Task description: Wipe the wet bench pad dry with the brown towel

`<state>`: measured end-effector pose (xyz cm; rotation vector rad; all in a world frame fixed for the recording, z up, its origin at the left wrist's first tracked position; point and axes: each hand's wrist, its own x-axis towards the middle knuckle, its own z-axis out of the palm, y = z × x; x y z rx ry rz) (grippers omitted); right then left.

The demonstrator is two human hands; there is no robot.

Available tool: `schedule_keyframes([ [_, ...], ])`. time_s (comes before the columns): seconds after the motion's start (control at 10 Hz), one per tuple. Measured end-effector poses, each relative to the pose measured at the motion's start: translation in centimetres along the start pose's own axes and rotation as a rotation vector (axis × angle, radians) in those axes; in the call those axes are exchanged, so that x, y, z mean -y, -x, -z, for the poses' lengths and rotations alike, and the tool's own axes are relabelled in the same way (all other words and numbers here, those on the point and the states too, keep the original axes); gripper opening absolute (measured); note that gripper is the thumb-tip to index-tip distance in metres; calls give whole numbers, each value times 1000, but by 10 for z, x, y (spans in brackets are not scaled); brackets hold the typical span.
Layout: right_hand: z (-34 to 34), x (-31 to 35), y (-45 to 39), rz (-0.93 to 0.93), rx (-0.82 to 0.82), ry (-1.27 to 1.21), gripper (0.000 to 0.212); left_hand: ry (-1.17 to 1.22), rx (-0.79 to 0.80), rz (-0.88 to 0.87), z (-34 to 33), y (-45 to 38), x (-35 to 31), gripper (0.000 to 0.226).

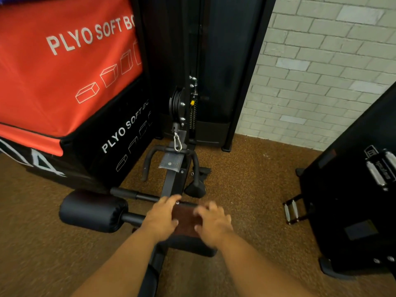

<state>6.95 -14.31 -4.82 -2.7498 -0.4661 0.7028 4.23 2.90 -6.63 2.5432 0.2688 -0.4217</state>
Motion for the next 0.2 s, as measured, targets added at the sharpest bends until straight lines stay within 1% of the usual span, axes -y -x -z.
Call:
schedule_keyframes([
  [0.1,-11,-3,4,-6,141,134,48,-311,100,10,-11,5,0,60],
  [0.2,-10,1,9,12,116,199,57,-302,103,51,-9,10,-3,63],
])
